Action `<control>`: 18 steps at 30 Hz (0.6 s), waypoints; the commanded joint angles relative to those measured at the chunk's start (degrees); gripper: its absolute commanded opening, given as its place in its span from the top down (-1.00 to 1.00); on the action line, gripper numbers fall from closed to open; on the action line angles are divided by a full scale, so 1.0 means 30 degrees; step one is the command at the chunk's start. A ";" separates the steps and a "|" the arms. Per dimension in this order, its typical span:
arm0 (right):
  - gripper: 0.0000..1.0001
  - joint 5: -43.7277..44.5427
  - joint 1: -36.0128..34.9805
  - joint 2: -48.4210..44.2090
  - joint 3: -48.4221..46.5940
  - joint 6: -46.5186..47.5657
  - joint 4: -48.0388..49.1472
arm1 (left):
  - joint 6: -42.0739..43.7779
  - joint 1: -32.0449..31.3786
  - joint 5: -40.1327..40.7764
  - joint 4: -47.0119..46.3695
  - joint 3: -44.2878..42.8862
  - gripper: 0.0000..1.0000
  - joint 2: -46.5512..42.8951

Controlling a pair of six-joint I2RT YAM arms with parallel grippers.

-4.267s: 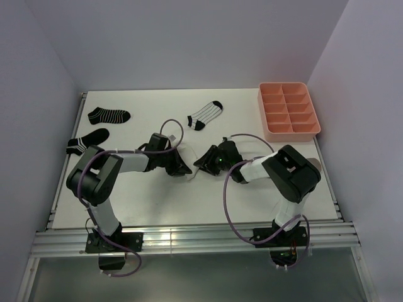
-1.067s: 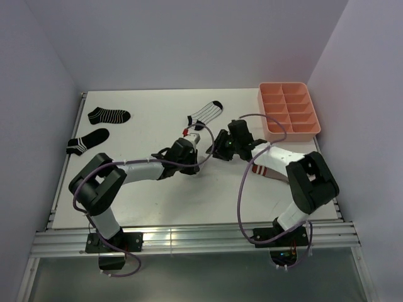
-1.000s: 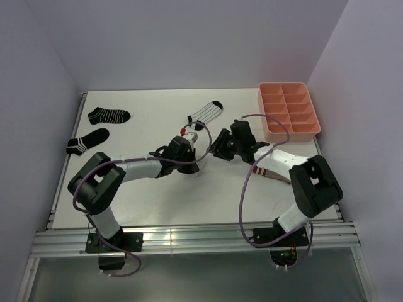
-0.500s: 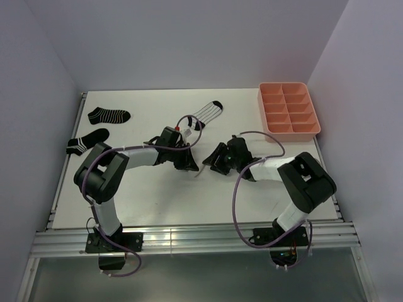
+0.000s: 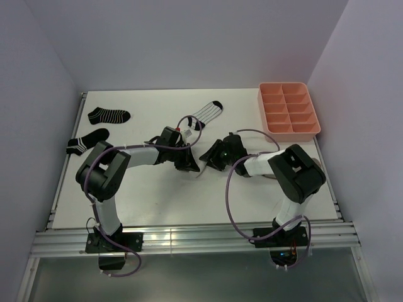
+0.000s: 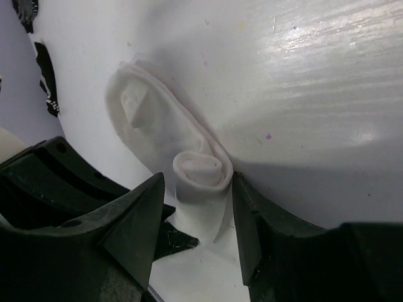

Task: Roll the socks
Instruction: Roll the sock at the center of the board.

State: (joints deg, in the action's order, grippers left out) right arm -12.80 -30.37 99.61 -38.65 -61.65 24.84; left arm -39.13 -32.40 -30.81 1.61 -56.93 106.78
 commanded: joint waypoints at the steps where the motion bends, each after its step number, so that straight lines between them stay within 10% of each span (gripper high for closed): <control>1: -0.08 0.1101 -0.0247 0.0662 -0.1260 0.0947 -0.2471 | 0.0125 -0.0068 0.0572 0.1456 0.0079 0.99 0.0822; 5: 0.11 0.1453 -0.0569 0.1101 -0.2377 0.1504 -0.4672 | 0.0125 -0.0068 0.0689 0.1457 0.0020 0.99 0.0880; 11: 0.98 0.2798 -0.0716 0.1599 -0.4690 0.2413 -0.9679 | 0.0008 -0.0039 0.1099 0.1136 0.0459 0.94 0.0559; 18: 1.00 0.4234 -0.0775 0.2624 -0.9107 0.3702 -1.6006 | -0.1073 -0.0039 0.1508 -0.0005 0.2097 0.74 -0.0260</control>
State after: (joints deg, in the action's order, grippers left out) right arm -6.20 -32.67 105.34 -60.60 -54.04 -9.67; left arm -41.43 -32.32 -30.24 -1.74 -54.57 106.08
